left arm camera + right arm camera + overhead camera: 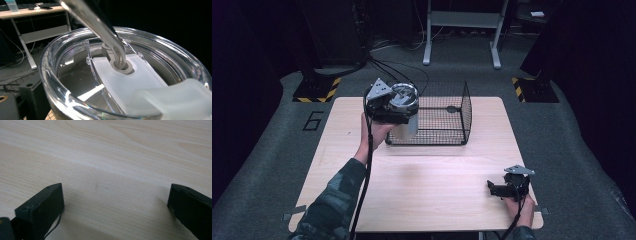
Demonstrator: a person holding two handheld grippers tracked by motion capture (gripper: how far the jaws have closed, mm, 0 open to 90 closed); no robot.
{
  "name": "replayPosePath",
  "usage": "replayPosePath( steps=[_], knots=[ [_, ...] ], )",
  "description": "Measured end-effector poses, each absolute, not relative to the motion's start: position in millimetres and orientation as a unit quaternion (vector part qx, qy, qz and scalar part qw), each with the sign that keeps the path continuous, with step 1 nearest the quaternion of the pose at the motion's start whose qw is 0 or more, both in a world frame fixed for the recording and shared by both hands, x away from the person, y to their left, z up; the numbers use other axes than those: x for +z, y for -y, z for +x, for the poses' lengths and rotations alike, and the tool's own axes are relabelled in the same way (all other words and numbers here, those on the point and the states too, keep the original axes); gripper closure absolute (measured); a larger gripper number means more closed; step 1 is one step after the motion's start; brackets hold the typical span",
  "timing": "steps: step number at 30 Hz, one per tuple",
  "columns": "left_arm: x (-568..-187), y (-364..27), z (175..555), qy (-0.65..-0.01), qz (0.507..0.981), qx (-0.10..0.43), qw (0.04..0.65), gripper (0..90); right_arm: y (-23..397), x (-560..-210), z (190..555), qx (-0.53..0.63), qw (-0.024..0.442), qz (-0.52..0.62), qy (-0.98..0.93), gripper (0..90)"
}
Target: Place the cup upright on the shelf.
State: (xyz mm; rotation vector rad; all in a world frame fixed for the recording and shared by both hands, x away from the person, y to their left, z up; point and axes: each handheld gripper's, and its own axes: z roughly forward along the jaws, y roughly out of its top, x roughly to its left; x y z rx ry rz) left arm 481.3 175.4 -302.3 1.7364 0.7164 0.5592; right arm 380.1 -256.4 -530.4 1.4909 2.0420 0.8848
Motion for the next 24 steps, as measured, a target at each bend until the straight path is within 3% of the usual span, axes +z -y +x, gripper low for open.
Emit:
replayPosePath(
  steps=[24],
  knots=[
    [-306.0,-158.4,526.6,-0.328,0.732,0.245,0.545,3.1,256.5,-530.4,380.1,0.321,0.229,0.539,-0.744,0.3]
  ],
)
